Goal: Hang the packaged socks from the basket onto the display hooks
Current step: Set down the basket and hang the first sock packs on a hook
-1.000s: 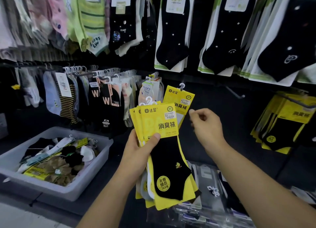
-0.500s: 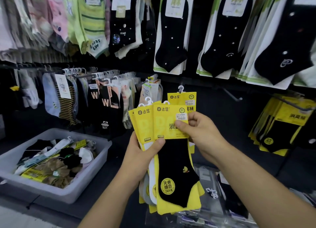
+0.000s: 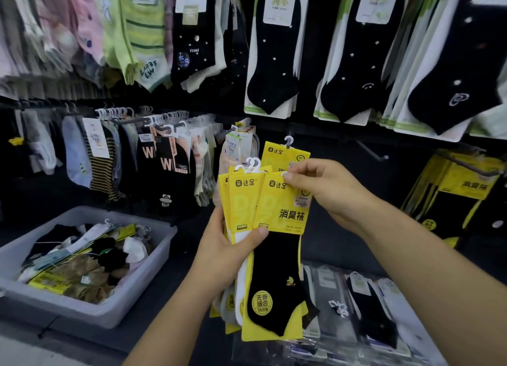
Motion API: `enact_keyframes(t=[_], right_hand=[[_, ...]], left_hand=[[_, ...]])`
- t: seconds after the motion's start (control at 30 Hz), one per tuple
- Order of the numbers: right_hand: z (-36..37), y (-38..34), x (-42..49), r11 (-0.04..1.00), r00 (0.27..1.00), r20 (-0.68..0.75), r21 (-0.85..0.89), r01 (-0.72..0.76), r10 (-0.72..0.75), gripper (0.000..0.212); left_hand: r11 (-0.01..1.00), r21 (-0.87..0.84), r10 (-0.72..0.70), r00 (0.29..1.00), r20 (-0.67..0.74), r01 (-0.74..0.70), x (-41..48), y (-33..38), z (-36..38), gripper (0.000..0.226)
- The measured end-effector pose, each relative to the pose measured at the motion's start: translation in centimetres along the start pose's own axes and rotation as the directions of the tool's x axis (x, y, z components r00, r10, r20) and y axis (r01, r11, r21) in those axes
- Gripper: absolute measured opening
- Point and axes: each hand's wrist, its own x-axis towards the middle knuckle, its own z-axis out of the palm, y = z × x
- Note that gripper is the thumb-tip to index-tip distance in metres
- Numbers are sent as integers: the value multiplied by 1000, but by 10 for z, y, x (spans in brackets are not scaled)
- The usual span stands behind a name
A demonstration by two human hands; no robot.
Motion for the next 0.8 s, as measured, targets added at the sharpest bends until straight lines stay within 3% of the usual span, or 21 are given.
enact_keyframes(t=[0.1,0.33,0.47,0.8], right_hand=[[-2,-5,4,999,1000,-21,-50,18,-19,8],[-4,-12,17,989,980,-182,-137,62,-86,10],[-10,-20,31,971,945,-294,-227,77,-144,15],[-1,-25,54,849,915,-254,-507,149,-313,28]], left_hand=[[1000,7,9,1000,3,-9,2,2,-3,62],[998,-64,-19,1000,-11,18,6,0,-7,73],[999,-34,-27,999,-30,26,8,0,-17,66],[998,61,-4,995,-103,10,12,8,-46,59]])
